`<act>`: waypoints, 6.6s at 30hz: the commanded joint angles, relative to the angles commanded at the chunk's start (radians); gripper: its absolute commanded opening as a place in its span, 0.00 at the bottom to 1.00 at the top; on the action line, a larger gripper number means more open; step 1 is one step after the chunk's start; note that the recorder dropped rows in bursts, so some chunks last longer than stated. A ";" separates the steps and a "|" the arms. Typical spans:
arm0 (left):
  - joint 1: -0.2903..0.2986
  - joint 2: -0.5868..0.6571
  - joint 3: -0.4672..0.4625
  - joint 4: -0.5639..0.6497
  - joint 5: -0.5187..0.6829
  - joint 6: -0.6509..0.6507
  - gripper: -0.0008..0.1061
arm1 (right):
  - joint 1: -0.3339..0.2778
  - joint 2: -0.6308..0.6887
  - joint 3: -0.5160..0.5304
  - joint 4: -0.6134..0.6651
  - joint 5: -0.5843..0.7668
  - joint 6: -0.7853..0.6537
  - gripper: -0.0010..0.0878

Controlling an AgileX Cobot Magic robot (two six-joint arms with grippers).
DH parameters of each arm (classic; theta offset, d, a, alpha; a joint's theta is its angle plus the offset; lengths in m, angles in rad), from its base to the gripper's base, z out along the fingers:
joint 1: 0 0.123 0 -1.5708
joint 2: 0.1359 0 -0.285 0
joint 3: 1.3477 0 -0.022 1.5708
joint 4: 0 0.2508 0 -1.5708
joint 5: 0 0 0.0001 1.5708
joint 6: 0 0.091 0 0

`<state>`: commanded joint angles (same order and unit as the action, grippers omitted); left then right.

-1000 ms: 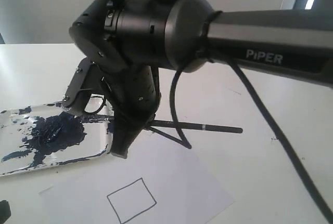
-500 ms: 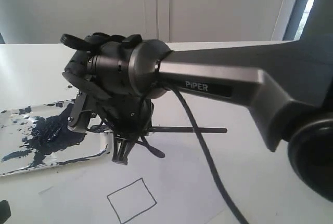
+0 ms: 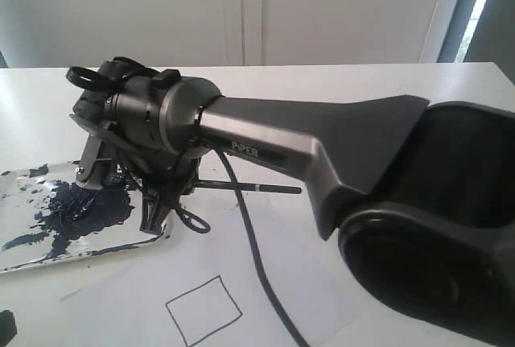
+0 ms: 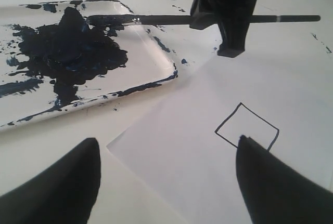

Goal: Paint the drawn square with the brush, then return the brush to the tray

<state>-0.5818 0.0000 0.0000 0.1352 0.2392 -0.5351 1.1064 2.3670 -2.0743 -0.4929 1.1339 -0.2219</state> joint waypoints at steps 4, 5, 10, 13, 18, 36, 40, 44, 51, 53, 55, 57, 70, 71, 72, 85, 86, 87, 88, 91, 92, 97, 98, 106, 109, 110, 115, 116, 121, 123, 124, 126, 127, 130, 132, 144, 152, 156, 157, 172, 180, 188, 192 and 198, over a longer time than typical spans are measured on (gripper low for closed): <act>0.000 0.000 0.000 0.000 0.000 0.000 0.71 | 0.000 0.034 -0.034 -0.003 -0.011 -0.009 0.01; 0.000 0.000 0.000 0.000 0.000 0.000 0.71 | 0.000 0.040 -0.039 -0.003 -0.011 -0.011 0.01; 0.000 0.000 0.000 0.000 0.000 0.000 0.71 | 0.000 0.059 -0.047 0.034 -0.003 -0.039 0.01; 0.000 0.000 0.000 0.000 0.000 0.000 0.71 | 0.002 0.057 -0.049 0.062 -0.003 -0.044 0.01; 0.000 0.000 0.000 0.000 0.000 0.000 0.71 | 0.014 0.051 -0.049 0.078 0.013 -0.053 0.01; 0.000 0.000 0.000 0.000 0.000 0.000 0.71 | 0.071 0.010 -0.053 0.092 0.027 -0.046 0.01; 0.000 0.000 0.000 0.000 0.000 0.000 0.71 | 0.101 -0.021 -0.059 0.097 0.011 -0.046 0.01; 0.000 0.000 0.000 0.000 0.000 0.000 0.71 | 0.131 -0.017 -0.059 0.139 0.009 -0.081 0.01; 0.000 0.000 0.000 0.000 0.000 0.000 0.71 | 0.152 0.028 -0.059 0.158 0.031 -0.090 0.01; 0.000 0.000 0.000 0.000 0.000 0.000 0.71 | 0.152 0.047 -0.059 0.152 0.056 -0.090 0.01; 0.000 0.000 0.000 0.000 0.000 0.000 0.71 | 0.152 0.062 -0.059 0.135 0.081 -0.090 0.01; 0.000 0.000 0.000 0.000 0.000 0.000 0.71 | 0.152 0.068 -0.057 0.121 0.087 -0.090 0.01; 0.000 0.000 0.000 0.000 0.000 0.000 0.71 | 0.155 0.056 -0.065 0.084 0.029 0.013 0.01; 0.000 0.000 0.000 0.000 0.000 0.000 0.71 | 0.158 0.049 -0.069 0.111 0.024 0.002 0.01; 0.000 0.000 0.000 0.000 0.000 0.000 0.71 | 0.161 0.045 -0.069 0.138 0.019 -0.018 0.01; 0.000 0.000 0.000 0.000 0.000 0.000 0.71 | 0.158 0.083 -0.067 0.038 0.043 0.044 0.01; 0.000 0.000 0.000 0.000 0.000 0.000 0.71 | 0.158 0.084 -0.067 0.021 0.052 0.047 0.01; 0.000 0.000 0.000 0.000 0.000 0.000 0.71 | 0.158 0.084 -0.067 0.003 0.057 0.055 0.01; 0.000 0.000 0.000 0.000 0.000 0.000 0.71 | 0.158 0.085 -0.067 -0.016 0.060 0.069 0.01; 0.000 0.000 0.000 0.000 0.000 0.000 0.71 | 0.156 0.085 -0.067 -0.071 0.070 0.104 0.01; 0.000 0.000 0.000 0.000 0.000 0.000 0.71 | 0.155 0.085 -0.067 -0.083 0.074 0.112 0.01; 0.000 0.000 0.000 0.000 0.000 0.000 0.71 | 0.149 0.085 -0.067 -0.121 0.083 0.121 0.01; 0.000 0.000 0.000 0.000 0.000 0.000 0.71 | 0.149 0.085 -0.067 -0.119 0.080 0.121 0.01; 0.000 0.000 0.000 0.000 0.000 0.000 0.71 | 0.164 0.067 -0.067 0.114 0.017 0.026 0.01; 0.000 0.000 0.000 0.000 0.000 0.000 0.71 | 0.165 0.067 -0.067 0.139 0.018 0.010 0.01; 0.000 0.000 0.000 0.000 0.000 0.000 0.71 | 0.165 0.067 -0.067 0.134 0.018 0.011 0.01; 0.000 0.000 0.000 0.000 0.000 0.000 0.71 | 0.165 0.069 -0.067 0.049 0.042 0.024 0.01; 0.000 0.000 0.000 0.000 0.000 0.000 0.71 | 0.165 0.069 -0.067 0.028 0.049 0.024 0.01; 0.000 0.000 0.000 0.000 0.000 0.000 0.71 | 0.150 0.069 -0.067 -0.011 0.079 0.024 0.01; 0.000 0.000 0.000 0.000 0.000 0.000 0.71 | 0.143 0.069 -0.067 -0.020 0.085 0.024 0.01; 0.000 0.000 0.000 0.000 0.000 0.000 0.71 | 0.141 0.069 -0.067 -0.025 0.085 0.024 0.01; 0.000 0.000 0.000 0.000 0.000 0.000 0.71 | 0.133 0.069 -0.067 -0.053 0.087 0.026 0.01; 0.000 0.000 0.000 0.000 0.000 0.000 0.71 | 0.128 0.069 -0.067 -0.066 0.087 0.032 0.01; 0.000 0.000 0.000 0.000 0.000 0.000 0.71 | 0.117 0.069 -0.067 -0.117 0.087 0.071 0.01; 0.000 0.000 0.000 0.000 0.000 0.000 0.71 | 0.112 0.069 -0.067 -0.151 0.087 0.093 0.01; 0.000 0.000 0.000 0.000 0.000 0.000 0.71 | 0.134 -0.018 -0.067 -0.143 0.087 0.096 0.01; 0.000 0.000 0.000 0.000 0.000 0.000 0.71 | 0.181 -0.125 -0.024 -0.085 0.087 0.096 0.01; 0.000 0.000 0.000 0.000 0.000 0.000 0.71 | 0.205 -0.185 0.083 -0.085 0.087 0.144 0.01; 0.000 0.000 0.000 0.000 0.000 0.000 0.71 | 0.213 -0.207 0.118 -0.087 0.087 0.152 0.01; 0.000 0.000 0.000 0.000 0.000 0.000 0.71 | 0.248 -0.535 0.619 -0.170 0.087 0.341 0.01; 0.000 0.000 0.000 0.000 0.000 0.000 0.71 | 0.259 -0.711 0.841 -0.131 0.087 0.437 0.01; 0.000 0.000 0.000 0.000 0.000 0.000 0.71 | 0.259 -0.810 1.012 -0.048 0.087 0.502 0.01; 0.000 0.000 0.000 0.000 0.000 0.000 0.71 | 0.259 -0.821 1.079 -0.034 0.087 0.545 0.01; 0.000 0.000 0.000 0.000 0.000 0.000 0.71 | 0.259 -0.821 1.101 0.032 0.033 0.554 0.01</act>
<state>-0.5818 0.0000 0.0000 0.1352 0.2392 -0.5351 1.3653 1.5463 -0.9730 -0.4609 1.1674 0.3325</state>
